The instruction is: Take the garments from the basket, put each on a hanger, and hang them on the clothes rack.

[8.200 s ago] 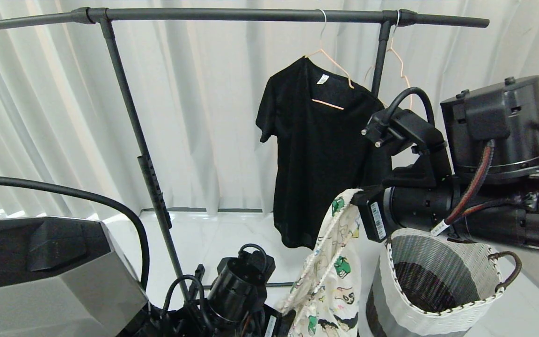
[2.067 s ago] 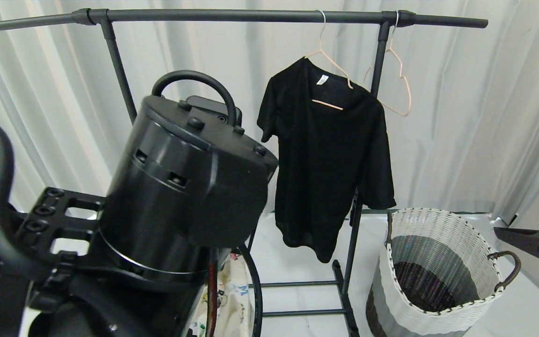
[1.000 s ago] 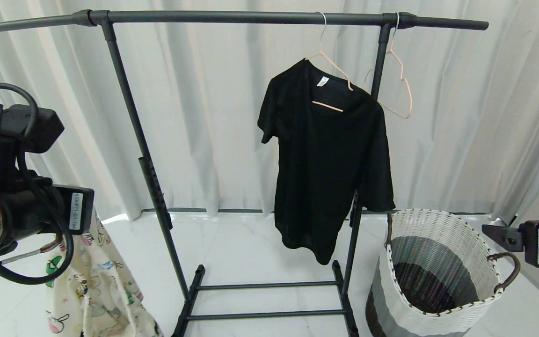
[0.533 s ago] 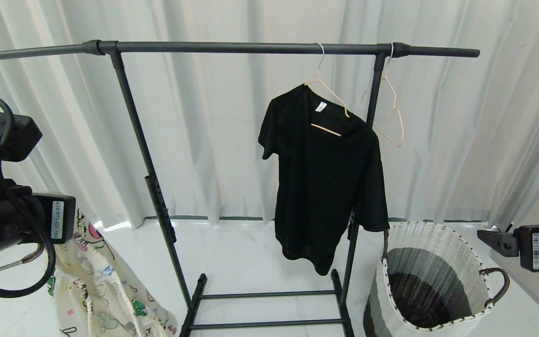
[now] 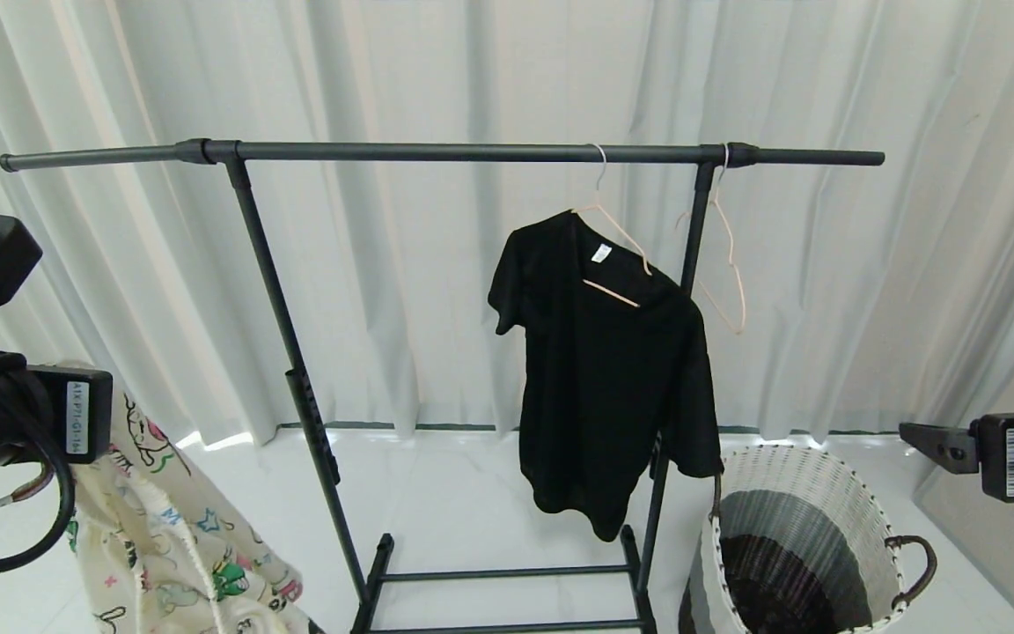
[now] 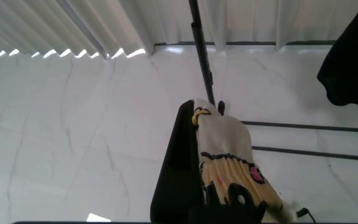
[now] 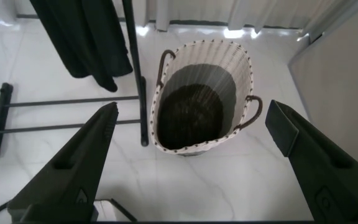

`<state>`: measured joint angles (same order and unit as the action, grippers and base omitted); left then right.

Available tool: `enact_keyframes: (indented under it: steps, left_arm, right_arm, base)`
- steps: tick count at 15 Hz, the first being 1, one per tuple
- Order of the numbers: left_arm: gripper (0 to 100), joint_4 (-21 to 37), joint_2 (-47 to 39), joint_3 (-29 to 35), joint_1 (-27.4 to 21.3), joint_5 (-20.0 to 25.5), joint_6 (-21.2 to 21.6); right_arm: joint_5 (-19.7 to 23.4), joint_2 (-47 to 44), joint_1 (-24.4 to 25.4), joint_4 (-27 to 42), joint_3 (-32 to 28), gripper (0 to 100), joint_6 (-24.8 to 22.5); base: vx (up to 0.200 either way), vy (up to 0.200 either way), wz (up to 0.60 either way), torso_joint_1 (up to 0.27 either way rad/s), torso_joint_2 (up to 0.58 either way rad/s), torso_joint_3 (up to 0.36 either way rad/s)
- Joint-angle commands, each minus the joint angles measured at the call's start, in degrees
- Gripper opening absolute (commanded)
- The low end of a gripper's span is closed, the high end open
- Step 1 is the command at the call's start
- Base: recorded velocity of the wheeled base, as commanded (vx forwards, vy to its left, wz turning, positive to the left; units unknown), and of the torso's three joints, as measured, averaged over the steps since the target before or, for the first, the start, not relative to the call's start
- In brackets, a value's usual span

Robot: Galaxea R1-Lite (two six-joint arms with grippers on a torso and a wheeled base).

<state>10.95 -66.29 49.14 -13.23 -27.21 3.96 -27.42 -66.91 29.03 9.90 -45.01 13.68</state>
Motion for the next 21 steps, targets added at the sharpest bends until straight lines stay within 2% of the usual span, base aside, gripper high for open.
enact_keyframes:
  steps: [1,4,14,18,21]
  left_arm:
    - [0,0.0,0.4,-0.1,-0.1,0.0,0.2]
    - [0,0.0,0.6,-0.3,-0.1,0.0,2.5]
    - [0,-0.1,0.8,-0.6,-0.1,0.1,2.5]
    - [0,-0.1,0.6,-1.0,-0.4,0.2,2.6]
    - [0,-0.1,0.8,-1.1,-1.7,0.2,2.6]
  right_arm:
    - [0.0,0.1,0.1,-0.1,-0.1,100,0.0]
    - [-0.1,0.3,0.0,-0.8,-0.1,100,-0.1]
    - [0.2,0.2,0.0,-2.2,0.0,100,-0.8]
    - [7.6,-1.0,-4.5,-5.8,0.0,100,-0.9]
    - [11.1,-2.8,-7.3,-6.1,0.3,100,-3.0]
  base:
    - [0.0,0.0,0.0,0.212,-0.51,-0.281]
    - [0.0,0.0,0.0,0.235,-0.52,-0.284]
    - [0.0,0.0,0.0,0.259,-0.56,-0.301]
    - [0.0,0.0,0.0,0.065,-0.13,-0.062]
    - [0.2,0.0,0.0,0.002,-0.01,-0.004]
